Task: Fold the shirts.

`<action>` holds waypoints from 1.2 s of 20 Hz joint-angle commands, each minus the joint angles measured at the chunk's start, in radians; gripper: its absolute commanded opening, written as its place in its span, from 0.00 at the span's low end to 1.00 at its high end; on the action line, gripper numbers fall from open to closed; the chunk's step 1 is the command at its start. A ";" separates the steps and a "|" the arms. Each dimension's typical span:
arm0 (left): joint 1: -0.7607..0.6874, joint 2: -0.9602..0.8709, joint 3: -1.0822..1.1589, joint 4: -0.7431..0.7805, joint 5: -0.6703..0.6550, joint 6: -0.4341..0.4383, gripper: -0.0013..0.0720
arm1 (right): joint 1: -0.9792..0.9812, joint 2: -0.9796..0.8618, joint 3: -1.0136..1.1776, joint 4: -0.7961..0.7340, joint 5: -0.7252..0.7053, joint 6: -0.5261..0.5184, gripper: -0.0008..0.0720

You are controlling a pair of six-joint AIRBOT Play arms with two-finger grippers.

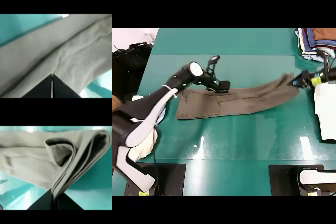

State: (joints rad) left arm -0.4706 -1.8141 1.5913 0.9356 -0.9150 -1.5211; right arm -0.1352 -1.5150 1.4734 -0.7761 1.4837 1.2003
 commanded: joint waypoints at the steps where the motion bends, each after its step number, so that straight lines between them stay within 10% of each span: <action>1: -0.063 -0.099 0.060 -0.017 -0.006 -0.020 0.05 | 0.098 0.088 0.104 0.087 -0.021 0.052 0.03; 14: -0.047 -0.081 0.070 -0.028 -0.021 -0.005 0.05 | 0.424 0.095 0.254 0.183 -0.166 0.081 0.03; 24: 0.363 0.349 0.070 0.283 -0.225 0.011 0.05 | 0.865 -0.080 0.256 0.183 -0.512 -0.009 0.04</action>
State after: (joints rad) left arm -0.2214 -1.5856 1.6604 1.1309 -1.0760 -1.5204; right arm 0.5865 -1.5188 1.7279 -0.5919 1.1152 1.2430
